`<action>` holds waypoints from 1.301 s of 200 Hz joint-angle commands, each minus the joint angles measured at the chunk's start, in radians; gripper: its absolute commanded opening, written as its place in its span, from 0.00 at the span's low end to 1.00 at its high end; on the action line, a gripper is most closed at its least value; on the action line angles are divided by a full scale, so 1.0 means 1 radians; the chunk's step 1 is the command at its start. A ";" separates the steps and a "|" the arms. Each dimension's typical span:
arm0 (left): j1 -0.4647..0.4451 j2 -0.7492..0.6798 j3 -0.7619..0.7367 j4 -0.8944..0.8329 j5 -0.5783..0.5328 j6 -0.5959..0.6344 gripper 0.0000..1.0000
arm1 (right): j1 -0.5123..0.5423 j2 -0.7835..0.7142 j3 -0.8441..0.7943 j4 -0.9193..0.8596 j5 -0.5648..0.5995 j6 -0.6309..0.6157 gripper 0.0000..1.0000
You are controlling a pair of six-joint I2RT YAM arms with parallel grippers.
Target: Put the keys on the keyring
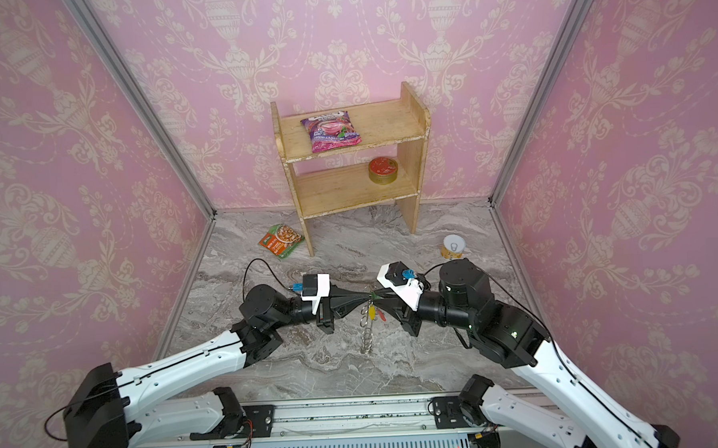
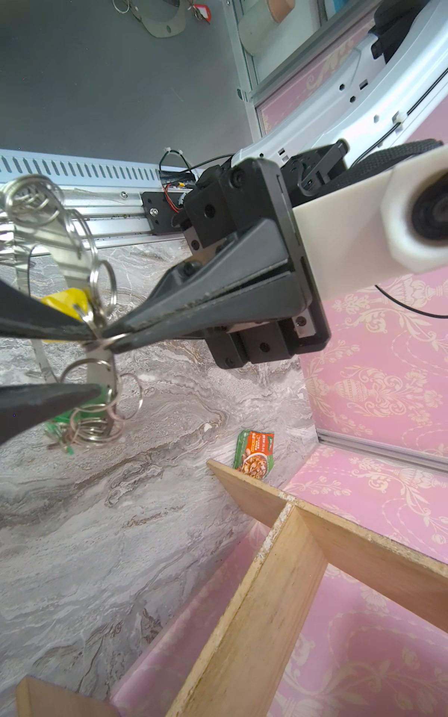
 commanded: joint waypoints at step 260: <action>0.007 -0.089 0.028 -0.266 -0.053 0.063 0.21 | -0.006 0.058 0.062 -0.163 -0.006 -0.027 0.00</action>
